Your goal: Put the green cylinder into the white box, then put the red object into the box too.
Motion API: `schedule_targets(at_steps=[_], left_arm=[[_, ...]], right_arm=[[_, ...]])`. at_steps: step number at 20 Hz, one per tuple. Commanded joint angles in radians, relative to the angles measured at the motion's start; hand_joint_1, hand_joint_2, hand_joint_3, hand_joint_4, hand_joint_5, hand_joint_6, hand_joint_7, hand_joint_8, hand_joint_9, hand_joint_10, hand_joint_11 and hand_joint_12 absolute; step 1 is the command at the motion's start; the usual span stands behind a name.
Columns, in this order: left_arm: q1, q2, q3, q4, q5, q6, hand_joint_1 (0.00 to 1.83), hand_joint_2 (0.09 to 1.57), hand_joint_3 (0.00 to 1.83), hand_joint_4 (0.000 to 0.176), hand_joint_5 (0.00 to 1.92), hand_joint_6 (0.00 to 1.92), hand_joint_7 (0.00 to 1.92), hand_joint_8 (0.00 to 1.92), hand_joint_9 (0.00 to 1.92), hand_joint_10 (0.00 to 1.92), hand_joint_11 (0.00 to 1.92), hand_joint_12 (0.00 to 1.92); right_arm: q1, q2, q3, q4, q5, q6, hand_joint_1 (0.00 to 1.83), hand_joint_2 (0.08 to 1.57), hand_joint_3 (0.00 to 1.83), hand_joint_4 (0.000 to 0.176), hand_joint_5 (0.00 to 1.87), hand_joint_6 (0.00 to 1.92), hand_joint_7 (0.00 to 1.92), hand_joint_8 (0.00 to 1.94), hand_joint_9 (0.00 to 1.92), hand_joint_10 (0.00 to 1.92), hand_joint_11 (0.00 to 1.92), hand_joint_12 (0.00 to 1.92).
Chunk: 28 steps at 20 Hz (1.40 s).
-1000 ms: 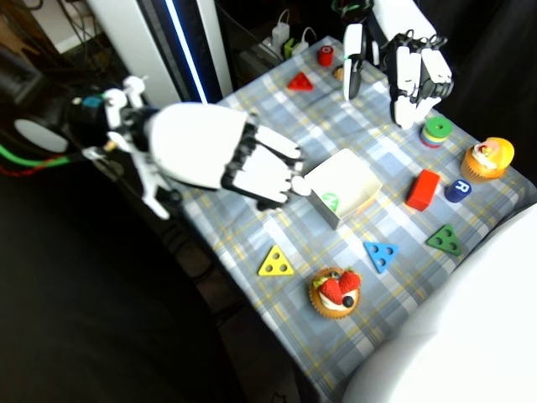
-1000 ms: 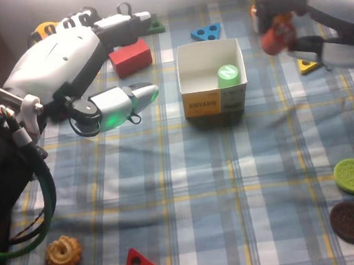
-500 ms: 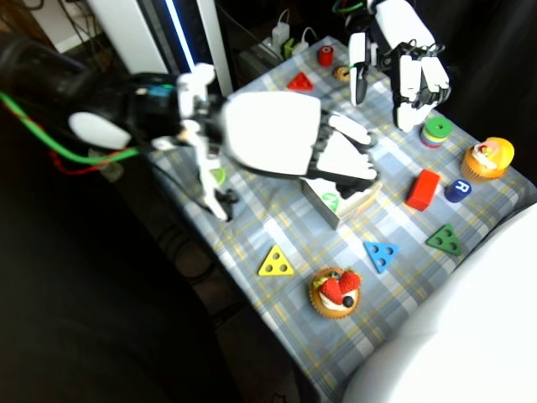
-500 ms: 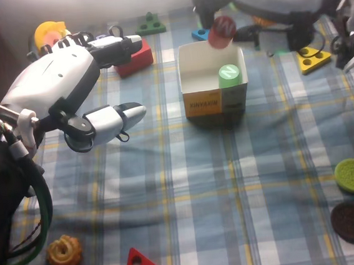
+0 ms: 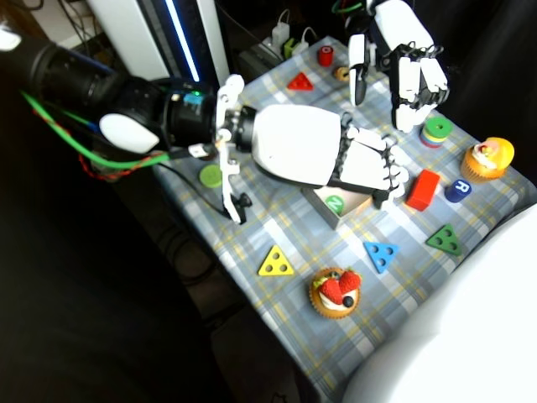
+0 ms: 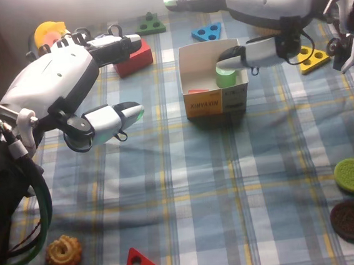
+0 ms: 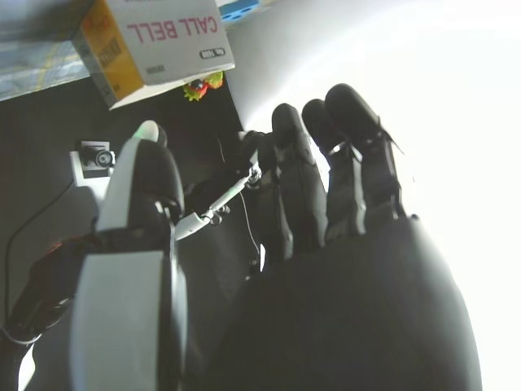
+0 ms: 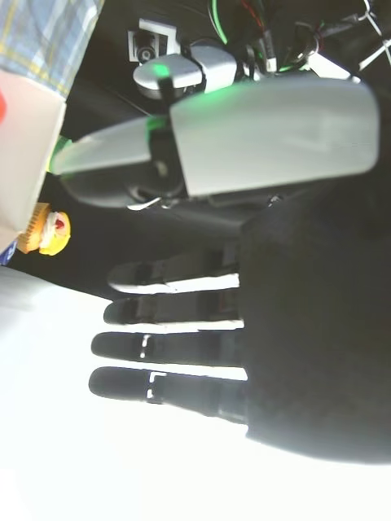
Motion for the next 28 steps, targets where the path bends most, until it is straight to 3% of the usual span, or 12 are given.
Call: schedule_targets(at_steps=[1,4,7,8,10,14,15,16,17,20,22,28], left_arm=[[-0.008,0.001,0.001,0.040,-0.112,-0.005,1.03,1.15,0.00,0.016,0.41,0.00,0.51,0.00,0.10,0.97,0.00,1.54],[-0.004,0.003,-0.002,0.039,-0.116,-0.006,0.97,1.16,0.00,0.003,0.40,0.00,0.51,0.01,0.07,1.00,0.00,1.53],[-0.001,0.007,-0.007,0.036,-0.127,-0.006,0.94,1.17,0.00,0.015,0.39,0.00,0.51,0.00,0.08,0.96,0.00,1.48],[0.000,0.008,-0.008,0.035,-0.132,-0.008,0.96,1.17,0.00,0.005,0.40,0.00,0.52,0.01,0.09,0.96,0.00,1.49],[0.001,0.011,-0.011,0.035,-0.140,-0.015,0.96,1.17,0.00,0.020,0.40,0.00,0.53,0.01,0.09,0.98,0.00,1.54],[0.012,0.028,-0.023,0.036,-0.162,-0.033,0.92,1.17,0.00,0.015,0.39,0.00,0.52,0.01,0.09,0.98,0.00,1.52],[0.013,0.031,-0.023,0.037,-0.164,-0.042,0.86,1.19,0.00,0.015,0.37,0.00,0.49,0.00,0.10,0.92,0.00,1.47],[0.014,0.034,-0.023,0.044,-0.163,-0.057,0.79,1.21,0.00,0.022,0.36,0.00,0.46,0.00,0.11,0.81,0.00,1.43],[0.015,0.039,-0.023,0.052,-0.164,-0.079,0.74,1.22,0.00,0.022,0.34,0.00,0.45,0.00,0.13,0.75,0.00,1.40],[0.015,0.049,-0.023,0.073,-0.176,-0.121,0.69,1.23,0.00,0.039,0.22,0.00,0.29,0.00,0.09,0.52,0.00,1.26],[0.016,0.061,-0.022,0.096,-0.190,-0.174,0.68,1.24,0.00,0.033,0.08,0.01,0.10,0.01,0.04,0.16,0.00,0.70],[0.071,0.107,0.022,0.203,-0.289,-0.597,0.62,1.26,0.00,0.033,0.00,0.00,0.07,0.00,0.07,0.04,0.00,0.28]], right_arm=[[0.023,0.013,-0.012,-0.008,0.124,0.000,0.71,1.17,0.00,0.039,0.11,0.00,0.12,0.00,0.11,0.06,0.00,0.59],[0.026,0.071,-0.054,-0.026,0.148,0.000,0.61,1.19,0.00,0.023,0.04,0.00,0.02,0.00,0.01,0.00,0.00,0.07],[0.026,0.154,-0.124,-0.029,0.213,0.000,0.50,1.19,0.00,0.064,0.01,0.00,0.00,0.00,0.00,0.00,0.00,0.00],[0.026,0.163,-0.146,-0.029,0.235,0.001,0.45,1.24,0.00,0.063,0.00,0.00,0.00,0.00,0.06,0.05,0.00,0.66],[0.011,0.247,-0.204,-0.030,0.289,0.001,0.41,1.23,0.00,0.074,0.00,0.00,0.00,0.00,0.07,0.08,0.00,0.98],[-0.062,0.361,-0.276,0.005,0.411,0.000,0.42,1.23,0.00,0.072,0.00,0.00,0.00,0.00,0.01,0.04,0.00,0.56],[-0.088,0.380,-0.287,0.022,0.450,0.000,0.49,1.21,0.00,0.098,0.00,0.00,0.00,0.00,0.00,0.01,0.00,0.32],[-0.108,0.392,-0.296,0.039,0.483,0.000,0.53,1.21,0.00,0.067,0.00,0.00,0.00,0.00,0.00,0.00,0.00,0.06],[-0.131,0.405,-0.304,0.058,0.517,0.000,0.55,1.20,0.00,0.082,0.00,0.00,0.00,0.00,0.00,0.00,0.00,0.01],[-0.196,0.449,-0.332,0.113,0.623,0.000,0.52,1.20,0.00,0.112,0.00,0.00,0.00,0.00,0.04,0.02,0.00,1.04],[-0.239,0.475,-0.350,0.146,0.705,0.000,0.63,1.20,0.00,0.046,0.00,0.00,0.00,0.00,0.10,0.04,0.00,0.92],[-0.340,0.519,-0.386,0.214,0.907,0.000,0.52,1.22,0.00,0.044,0.00,0.00,0.00,0.00,0.04,0.01,0.00,0.68]])
